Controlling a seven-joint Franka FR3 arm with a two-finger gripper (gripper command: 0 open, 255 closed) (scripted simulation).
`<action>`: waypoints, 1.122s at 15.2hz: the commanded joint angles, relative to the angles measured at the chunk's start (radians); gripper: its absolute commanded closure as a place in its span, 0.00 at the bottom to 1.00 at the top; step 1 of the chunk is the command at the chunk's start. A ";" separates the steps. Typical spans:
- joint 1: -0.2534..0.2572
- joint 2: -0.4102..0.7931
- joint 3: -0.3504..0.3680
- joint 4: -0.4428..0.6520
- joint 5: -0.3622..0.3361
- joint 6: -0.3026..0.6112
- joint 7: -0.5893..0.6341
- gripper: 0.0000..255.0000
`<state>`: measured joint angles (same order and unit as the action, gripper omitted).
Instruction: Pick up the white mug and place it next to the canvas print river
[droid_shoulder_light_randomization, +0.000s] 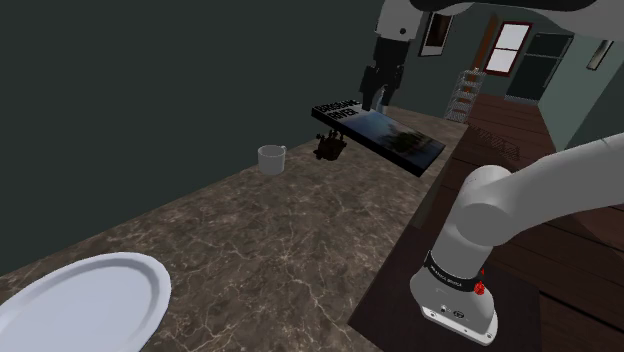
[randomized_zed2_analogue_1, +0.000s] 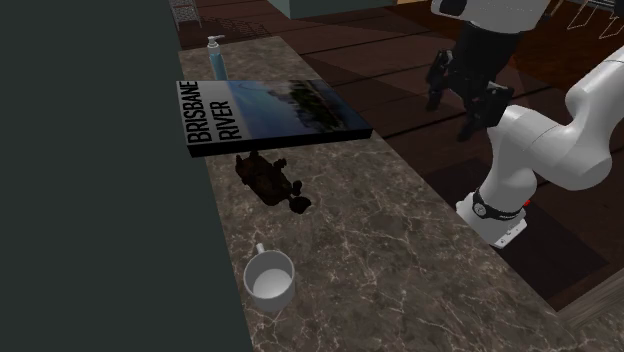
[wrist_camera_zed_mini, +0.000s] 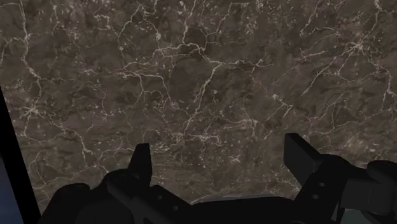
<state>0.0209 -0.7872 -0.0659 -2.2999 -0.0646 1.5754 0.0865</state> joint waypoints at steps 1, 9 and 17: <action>0.000 0.000 0.000 0.000 0.000 0.000 0.000 0.00; 0.017 0.267 0.027 0.046 0.018 0.199 0.052 0.00; 0.028 0.564 0.048 0.178 0.027 0.342 0.097 0.00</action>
<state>0.0501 -0.2642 -0.0164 -2.1459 -0.0375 1.9026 0.1831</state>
